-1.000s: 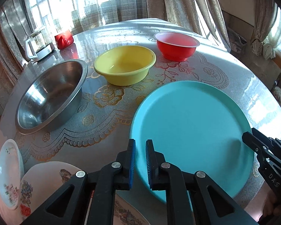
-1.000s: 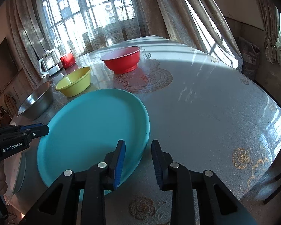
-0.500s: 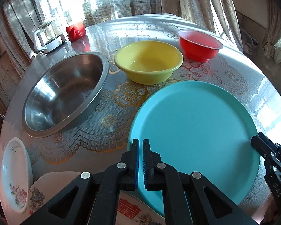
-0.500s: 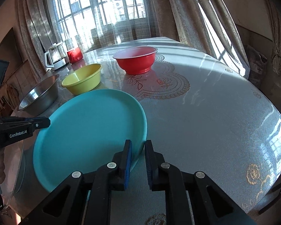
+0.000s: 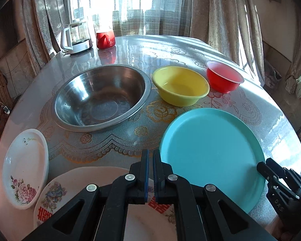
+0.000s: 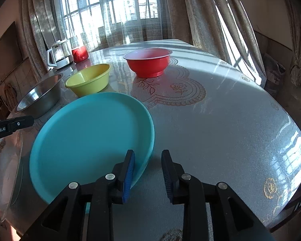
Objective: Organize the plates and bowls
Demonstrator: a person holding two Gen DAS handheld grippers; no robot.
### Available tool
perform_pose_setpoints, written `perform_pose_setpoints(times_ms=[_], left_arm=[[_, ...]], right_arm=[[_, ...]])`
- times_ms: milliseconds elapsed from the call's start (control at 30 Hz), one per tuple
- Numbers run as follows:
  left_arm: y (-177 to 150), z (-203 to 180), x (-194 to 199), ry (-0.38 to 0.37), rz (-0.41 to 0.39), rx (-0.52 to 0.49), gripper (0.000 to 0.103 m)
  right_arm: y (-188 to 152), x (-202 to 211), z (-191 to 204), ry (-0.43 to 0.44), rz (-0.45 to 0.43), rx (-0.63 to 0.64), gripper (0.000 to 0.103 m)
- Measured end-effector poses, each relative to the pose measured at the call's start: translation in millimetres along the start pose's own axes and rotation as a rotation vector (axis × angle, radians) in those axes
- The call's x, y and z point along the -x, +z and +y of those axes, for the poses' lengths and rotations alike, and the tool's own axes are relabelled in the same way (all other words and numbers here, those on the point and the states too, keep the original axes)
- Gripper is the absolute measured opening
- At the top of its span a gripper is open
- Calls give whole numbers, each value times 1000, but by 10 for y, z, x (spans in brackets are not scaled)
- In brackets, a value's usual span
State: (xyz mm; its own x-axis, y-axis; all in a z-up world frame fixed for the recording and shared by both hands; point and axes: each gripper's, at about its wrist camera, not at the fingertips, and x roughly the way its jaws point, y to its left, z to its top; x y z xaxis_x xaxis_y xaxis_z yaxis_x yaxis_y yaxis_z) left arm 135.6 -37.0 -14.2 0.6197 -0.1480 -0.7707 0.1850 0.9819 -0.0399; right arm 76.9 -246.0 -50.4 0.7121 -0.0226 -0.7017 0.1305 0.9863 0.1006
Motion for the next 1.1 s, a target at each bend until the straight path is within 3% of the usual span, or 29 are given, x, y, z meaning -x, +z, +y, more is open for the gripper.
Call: perform_pose_setpoints(times_ms=[167,367,467,567,700,833,967,1100], left_arm=[[-130,211,203,7,-35,57,4],[-320,553,486,22,-82,143,4],[-430,759,622,28,-115,190,4],[-518,984,753,36,-145,239,4],[-639,1321,916,62,-190,308,4],[-775,1698,1009,98,-223,386,5],[-905,2024,1036,145,-230,444,10],[-1040,2326,1034,169,-237,513,13]], right_arm=[[-6,35,14,-15,2,-3,34],[69,176,98,-61,-56,45,41],[128,244,187,-26,-66,60,43],[207,284,328,67,-55,73,45],[322,227,619,304,22,57,45],[405,182,1055,482,72,89,45],[484,95,1625,626,145,162,45],[533,-39,2179,682,209,215,45]])
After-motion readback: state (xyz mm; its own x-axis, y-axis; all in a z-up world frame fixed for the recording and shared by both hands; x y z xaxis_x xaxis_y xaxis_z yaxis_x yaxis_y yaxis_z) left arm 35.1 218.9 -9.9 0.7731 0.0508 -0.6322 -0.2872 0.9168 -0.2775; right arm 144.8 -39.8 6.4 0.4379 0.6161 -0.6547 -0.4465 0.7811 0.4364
